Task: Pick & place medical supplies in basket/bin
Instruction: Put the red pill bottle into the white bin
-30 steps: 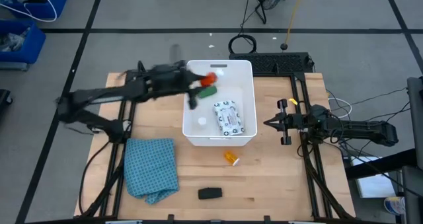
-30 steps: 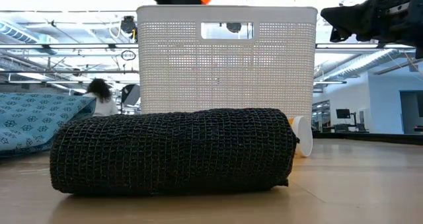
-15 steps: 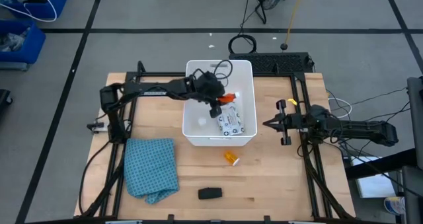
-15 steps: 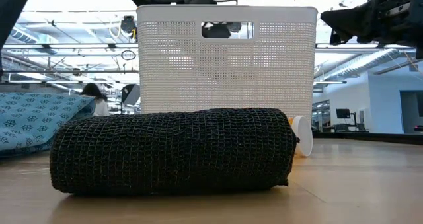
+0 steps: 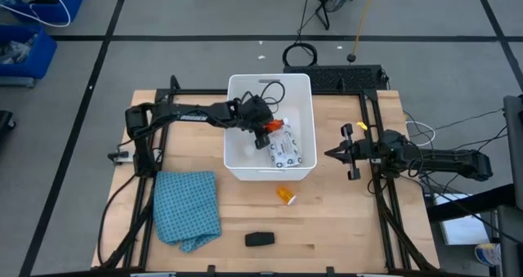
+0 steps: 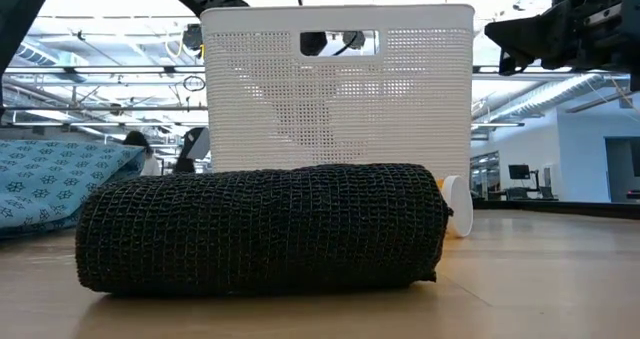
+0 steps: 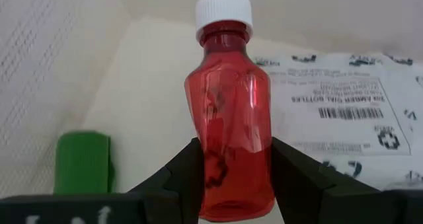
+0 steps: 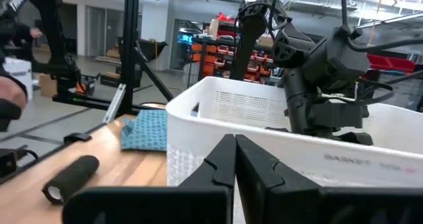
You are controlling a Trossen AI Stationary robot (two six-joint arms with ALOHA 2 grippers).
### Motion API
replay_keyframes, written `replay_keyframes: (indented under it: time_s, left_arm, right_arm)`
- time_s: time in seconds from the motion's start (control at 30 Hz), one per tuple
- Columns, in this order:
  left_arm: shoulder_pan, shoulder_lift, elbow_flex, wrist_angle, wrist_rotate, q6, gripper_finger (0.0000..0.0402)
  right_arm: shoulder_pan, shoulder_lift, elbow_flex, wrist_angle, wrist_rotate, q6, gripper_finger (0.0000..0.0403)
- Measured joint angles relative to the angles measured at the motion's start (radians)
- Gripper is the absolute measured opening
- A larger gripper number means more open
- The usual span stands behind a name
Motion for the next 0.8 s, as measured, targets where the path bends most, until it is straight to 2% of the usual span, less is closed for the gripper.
replay_keyframes:
  time_s: [0.2,0.37,0.5,0.7,0.8]
  left_arm:
    - [-0.014,0.007,0.058,-0.058,-0.031,0.080,0.0150]
    - [-0.037,0.017,0.230,-0.213,-0.033,0.139,0.0150]
    - [-0.045,0.007,0.344,-0.272,-0.034,0.185,0.0150]
    - [-0.035,0.033,0.372,-0.255,-0.023,0.212,0.0150]
    - [-0.026,0.091,0.369,-0.260,-0.013,0.208,0.0150]
  right_arm:
    - [0.000,0.000,0.000,-0.004,0.000,0.015,0.0000]
    - [0.000,0.000,0.000,0.007,0.000,0.010,0.0000]
    - [0.000,0.000,0.000,0.053,-0.001,-0.003,0.0000]
    - [0.000,0.000,0.000,0.068,-0.001,-0.018,0.0000]
    - [0.000,0.000,0.000,0.081,-0.001,-0.028,0.0000]
